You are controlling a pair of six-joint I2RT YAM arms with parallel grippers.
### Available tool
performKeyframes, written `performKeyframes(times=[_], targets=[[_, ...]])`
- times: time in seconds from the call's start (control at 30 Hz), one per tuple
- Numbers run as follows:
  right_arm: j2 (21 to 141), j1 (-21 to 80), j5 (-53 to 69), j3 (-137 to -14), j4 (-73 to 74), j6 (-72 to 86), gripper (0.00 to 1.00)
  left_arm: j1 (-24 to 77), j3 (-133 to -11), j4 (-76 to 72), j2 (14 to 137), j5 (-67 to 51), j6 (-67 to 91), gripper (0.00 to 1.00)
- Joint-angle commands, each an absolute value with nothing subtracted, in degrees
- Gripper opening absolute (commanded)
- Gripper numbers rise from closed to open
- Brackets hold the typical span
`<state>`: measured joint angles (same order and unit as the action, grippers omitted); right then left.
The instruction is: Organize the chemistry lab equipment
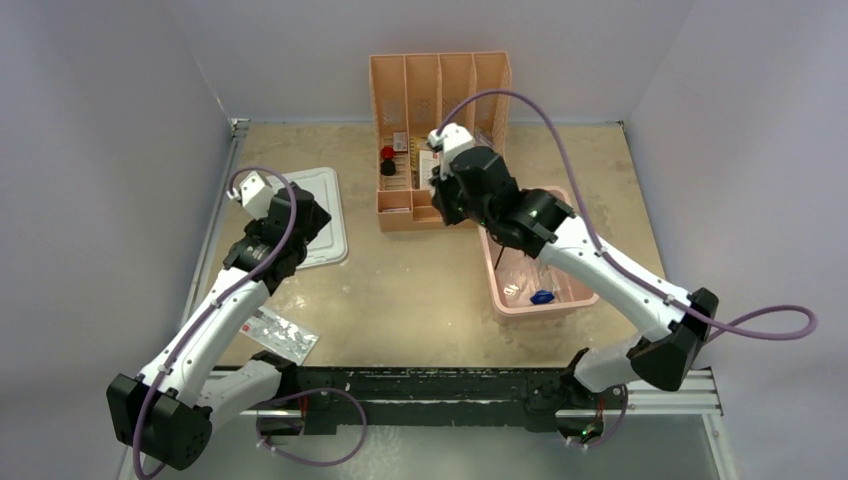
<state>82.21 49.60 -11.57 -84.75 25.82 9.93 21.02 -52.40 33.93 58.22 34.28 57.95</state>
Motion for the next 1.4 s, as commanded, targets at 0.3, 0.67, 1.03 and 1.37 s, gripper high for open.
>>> performKeyframes(times=[0.3,0.67,1.03,1.37], targets=[[72.9,32.3,-25.9,-84.1,53.7,27.4,0.0,20.7,-53.4,29.4,59.9,31.2,58.0,0.77],[69.4,27.3,-12.6,-68.9,51.2,29.5,0.0,20.7,-53.4,28.6,61.2,28.8,58.3,0.76],[72.8,27.3,-7.1,-58.2,41.0,32.7,0.0,20.7,-53.2,27.8,61.0,26.7,57.7,0.76],[74.9,27.3,-4.6,-52.5,34.7,32.8,0.0,20.7,-52.6,25.6,61.5,22.9,55.9,0.76]])
